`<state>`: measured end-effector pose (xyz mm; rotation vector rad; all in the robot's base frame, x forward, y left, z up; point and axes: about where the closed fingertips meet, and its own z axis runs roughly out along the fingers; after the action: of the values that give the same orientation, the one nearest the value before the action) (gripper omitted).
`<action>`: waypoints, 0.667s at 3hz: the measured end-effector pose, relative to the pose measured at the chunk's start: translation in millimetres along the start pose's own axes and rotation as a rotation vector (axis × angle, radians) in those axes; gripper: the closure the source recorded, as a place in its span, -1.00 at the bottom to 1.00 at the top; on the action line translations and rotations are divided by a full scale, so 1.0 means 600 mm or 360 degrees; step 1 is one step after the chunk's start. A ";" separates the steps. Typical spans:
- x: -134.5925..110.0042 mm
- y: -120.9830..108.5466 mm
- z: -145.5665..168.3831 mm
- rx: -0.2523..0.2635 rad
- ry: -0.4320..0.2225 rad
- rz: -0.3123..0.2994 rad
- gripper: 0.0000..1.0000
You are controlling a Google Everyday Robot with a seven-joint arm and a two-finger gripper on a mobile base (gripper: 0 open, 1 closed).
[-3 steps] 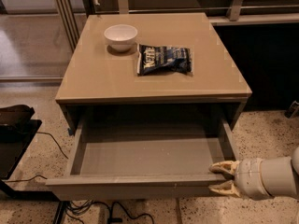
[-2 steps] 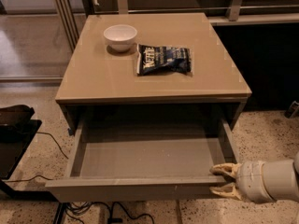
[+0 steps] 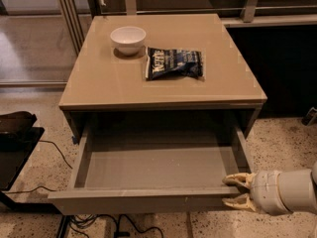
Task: Open top drawer
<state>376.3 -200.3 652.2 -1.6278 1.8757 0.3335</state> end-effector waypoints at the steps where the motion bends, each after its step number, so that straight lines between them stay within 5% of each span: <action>1: 0.000 0.000 0.000 0.0000 0.0000 0.0000 -0.30; 2: 0.000 0.000 0.000 0.0000 0.0000 0.0000 -0.77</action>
Offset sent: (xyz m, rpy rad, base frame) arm 0.0000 0.0000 0.0000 0.0000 0.0000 0.0000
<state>376.3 -200.3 652.2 -1.6279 1.8756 0.3335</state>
